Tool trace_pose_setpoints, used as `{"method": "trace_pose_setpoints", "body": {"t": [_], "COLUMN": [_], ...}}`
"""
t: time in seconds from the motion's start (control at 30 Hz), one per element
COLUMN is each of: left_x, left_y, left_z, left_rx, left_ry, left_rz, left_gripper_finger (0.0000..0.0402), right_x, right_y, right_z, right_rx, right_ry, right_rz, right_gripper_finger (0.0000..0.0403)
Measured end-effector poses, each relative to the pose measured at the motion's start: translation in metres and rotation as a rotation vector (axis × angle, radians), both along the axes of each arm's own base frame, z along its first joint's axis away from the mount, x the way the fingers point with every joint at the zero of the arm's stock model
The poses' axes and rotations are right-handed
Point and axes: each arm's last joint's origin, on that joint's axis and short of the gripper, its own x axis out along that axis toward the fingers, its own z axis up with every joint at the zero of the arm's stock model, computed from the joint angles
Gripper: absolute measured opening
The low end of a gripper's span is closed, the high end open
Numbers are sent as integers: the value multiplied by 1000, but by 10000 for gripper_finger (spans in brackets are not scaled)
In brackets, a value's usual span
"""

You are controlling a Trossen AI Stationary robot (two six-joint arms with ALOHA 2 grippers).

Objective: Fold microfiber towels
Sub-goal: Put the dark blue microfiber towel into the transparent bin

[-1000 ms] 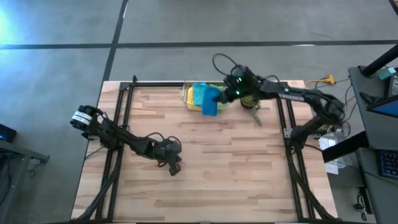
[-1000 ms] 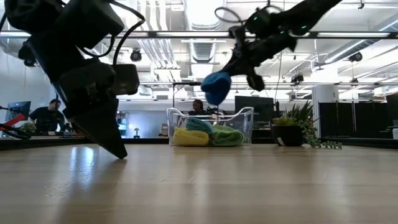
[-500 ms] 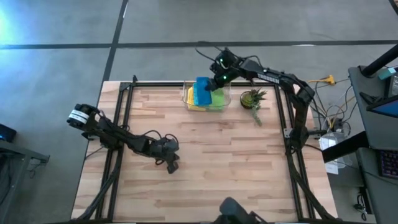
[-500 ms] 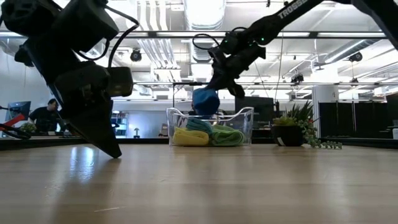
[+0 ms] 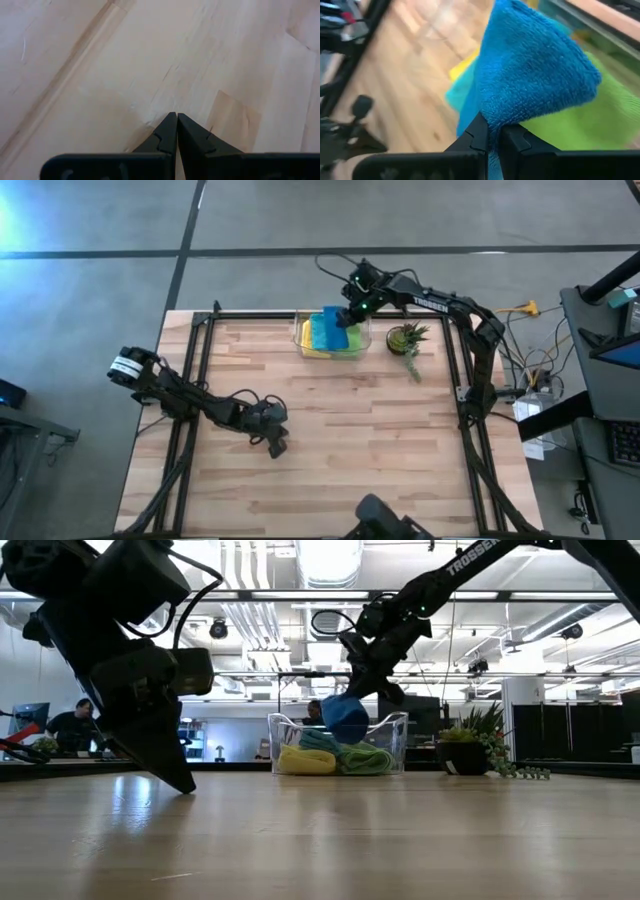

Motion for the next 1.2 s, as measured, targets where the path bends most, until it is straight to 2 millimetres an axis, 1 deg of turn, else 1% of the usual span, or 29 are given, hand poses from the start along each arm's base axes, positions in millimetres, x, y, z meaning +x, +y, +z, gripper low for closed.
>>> {"method": "trace_pose_setpoints", "body": {"t": [0.1,0.23,0.4,0.5,0.63,0.83,0.9,0.97,1.07,1.2], "left_x": [0,0,0,1,1,2,2,2,2,2], "left_y": [0,0,0,0,0,0,0,0,0,0], "left_z": [0,0,0,0,0,1,1,1,1,1], "left_rx": [1,2,2,2,1,-1,-1,-1,-1,0], "left_ry": [0,-1,-4,-6,-9,-17,-19,-19,-20,-25], "left_rz": [2,3,4,4,4,5,5,5,4,6], "left_gripper_finger": [0,0,0,0,0,0,0,0,0,0], "right_x": [-2,-3,-2,3,11,22,23,23,20,17], "right_y": [0,1,4,8,12,10,9,10,12,14], "right_z": [-2,-5,-15,-14,-8,3,5,4,-8,-35], "right_rx": [-18,-11,5,37,25,35,42,57,106,113], "right_ry": [51,69,115,54,-5,-164,-187,-175,-103,89], "right_rz": [-29,-30,-26,18,31,44,36,33,25,-38], "right_gripper_finger": [13,13,13,13,13,13,13,13,13,13]}}
